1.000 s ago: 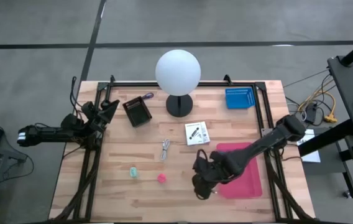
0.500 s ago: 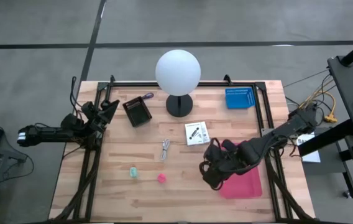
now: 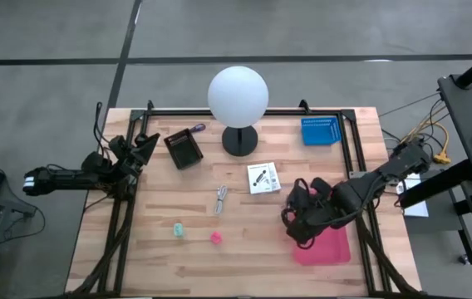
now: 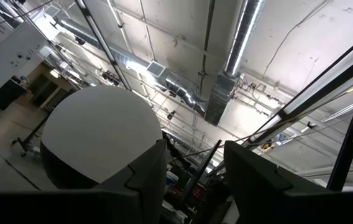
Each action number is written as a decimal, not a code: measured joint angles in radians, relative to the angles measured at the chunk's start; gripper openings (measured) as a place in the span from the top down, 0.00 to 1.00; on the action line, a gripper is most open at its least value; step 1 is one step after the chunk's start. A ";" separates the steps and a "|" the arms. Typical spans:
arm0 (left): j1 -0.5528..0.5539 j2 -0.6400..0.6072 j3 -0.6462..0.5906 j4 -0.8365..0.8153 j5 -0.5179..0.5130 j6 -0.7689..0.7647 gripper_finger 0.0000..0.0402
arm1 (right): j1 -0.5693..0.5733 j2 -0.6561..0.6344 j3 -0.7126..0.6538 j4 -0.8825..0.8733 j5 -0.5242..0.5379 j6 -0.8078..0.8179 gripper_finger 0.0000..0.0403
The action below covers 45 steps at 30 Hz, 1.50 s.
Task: Pick and place items into bin
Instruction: Put the black charger cable into the pink bin
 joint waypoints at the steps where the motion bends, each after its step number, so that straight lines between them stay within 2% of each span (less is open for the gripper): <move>1: 0.000 0.000 0.000 0.000 0.000 0.000 0.64 | 0.003 -0.004 0.000 -0.017 0.000 0.008 0.98; 16: 0.000 0.000 0.000 0.000 0.000 0.001 0.64 | 0.064 -0.023 -0.022 -0.172 0.006 0.119 0.98; 26: 0.000 0.000 0.000 0.000 0.000 0.001 0.64 | 0.116 -0.067 -0.072 -0.174 0.084 0.246 0.98; 34: 0.000 0.001 0.000 0.000 0.000 0.001 0.64 | 0.127 -0.106 -0.156 -0.156 0.105 0.323 0.98; 45: 0.000 0.001 0.000 0.000 0.000 0.001 0.64 | 0.130 -0.181 -0.342 0.009 0.105 0.364 0.98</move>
